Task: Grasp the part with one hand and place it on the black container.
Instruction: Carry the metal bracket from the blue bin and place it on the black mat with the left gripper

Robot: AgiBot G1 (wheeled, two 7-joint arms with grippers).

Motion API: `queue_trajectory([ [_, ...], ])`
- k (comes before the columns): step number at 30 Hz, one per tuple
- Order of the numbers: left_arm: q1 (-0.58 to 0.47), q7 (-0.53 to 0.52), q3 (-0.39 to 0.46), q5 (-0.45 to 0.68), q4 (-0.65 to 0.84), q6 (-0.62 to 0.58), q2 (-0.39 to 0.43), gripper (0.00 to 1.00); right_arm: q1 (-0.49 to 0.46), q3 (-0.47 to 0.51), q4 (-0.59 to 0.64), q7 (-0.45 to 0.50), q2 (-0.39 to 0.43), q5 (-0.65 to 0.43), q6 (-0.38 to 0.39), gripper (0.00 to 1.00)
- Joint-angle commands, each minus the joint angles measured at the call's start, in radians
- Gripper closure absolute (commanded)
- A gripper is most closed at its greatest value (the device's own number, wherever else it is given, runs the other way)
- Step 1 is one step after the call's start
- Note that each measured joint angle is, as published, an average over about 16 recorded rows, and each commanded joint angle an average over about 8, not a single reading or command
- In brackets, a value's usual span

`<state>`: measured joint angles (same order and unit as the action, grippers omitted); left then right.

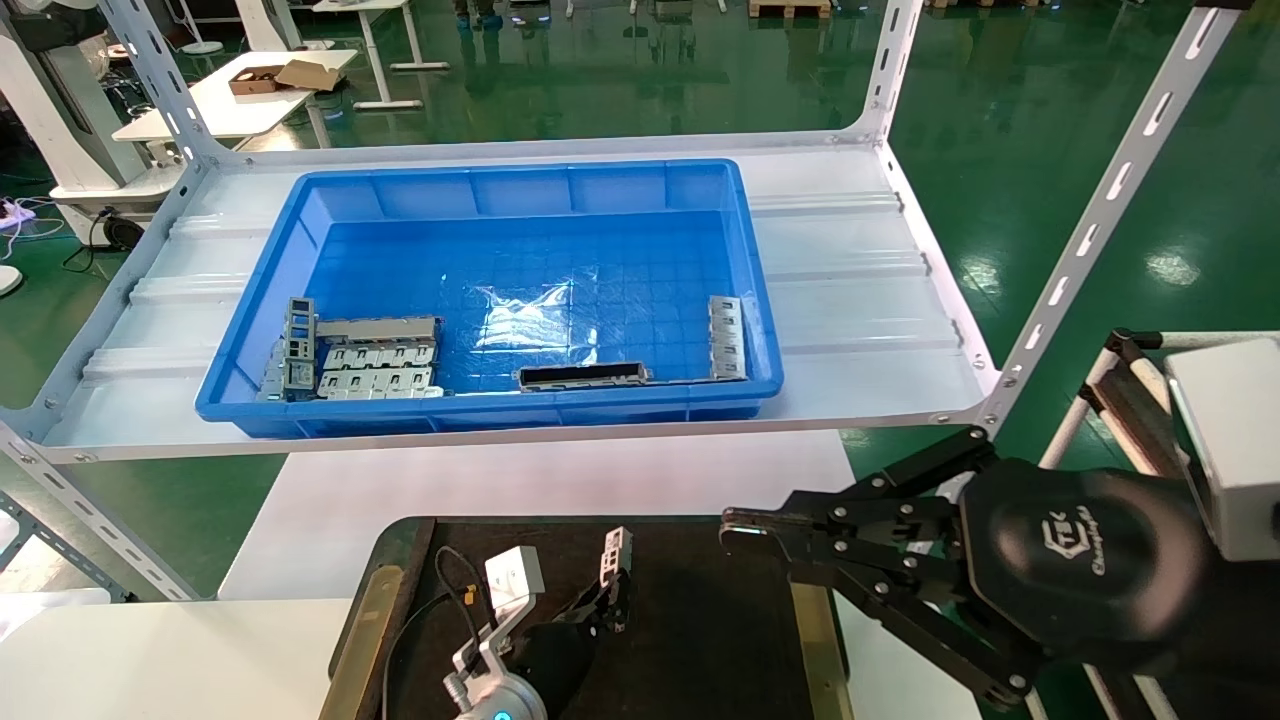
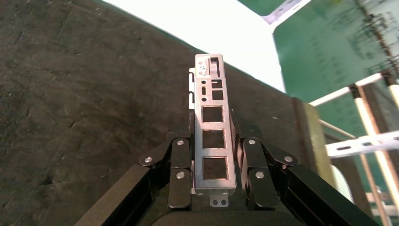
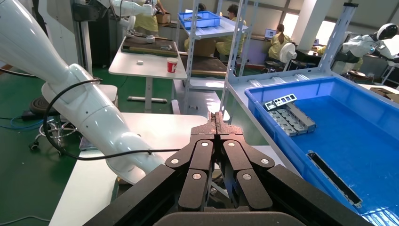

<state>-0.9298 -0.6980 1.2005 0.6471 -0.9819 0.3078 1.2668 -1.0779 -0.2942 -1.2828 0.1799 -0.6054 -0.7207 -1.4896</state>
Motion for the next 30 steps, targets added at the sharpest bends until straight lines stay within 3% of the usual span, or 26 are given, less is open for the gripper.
queue_trajectory([
  [1,-0.016,0.011,0.021,-0.037,0.031,0.013,0.019,1.00,0.000,0.000,0.000,0.000,0.000,0.000,0.000,1.00],
  [11,-0.094,0.109,0.153,-0.245,0.070,0.049,0.038,1.00,0.000,-0.001,0.000,0.000,0.000,0.000,0.000,1.00],
  [19,-0.092,0.139,0.176,-0.249,-0.023,0.090,0.007,1.00,0.000,-0.001,0.000,-0.001,0.000,0.001,0.000,1.00],
  [21,-0.087,0.142,0.176,-0.239,-0.046,0.100,0.000,0.94,0.000,-0.001,0.000,-0.001,0.001,0.001,0.001,1.00],
  [23,-0.083,0.144,0.175,-0.230,-0.064,0.108,-0.005,0.81,0.000,-0.001,0.000,-0.001,0.001,0.001,0.001,0.93],
  [27,-0.076,0.146,0.174,-0.222,-0.078,0.124,-0.008,0.53,0.000,-0.002,0.000,-0.001,0.001,0.001,0.001,0.64],
  [28,-0.074,0.146,0.174,-0.221,-0.078,0.128,-0.008,0.49,0.000,-0.002,0.000,-0.001,0.001,0.001,0.001,0.58],
  [30,-0.072,0.147,0.175,-0.221,-0.075,0.133,-0.006,0.49,0.000,-0.002,0.000,-0.001,0.001,0.001,0.001,0.48],
])
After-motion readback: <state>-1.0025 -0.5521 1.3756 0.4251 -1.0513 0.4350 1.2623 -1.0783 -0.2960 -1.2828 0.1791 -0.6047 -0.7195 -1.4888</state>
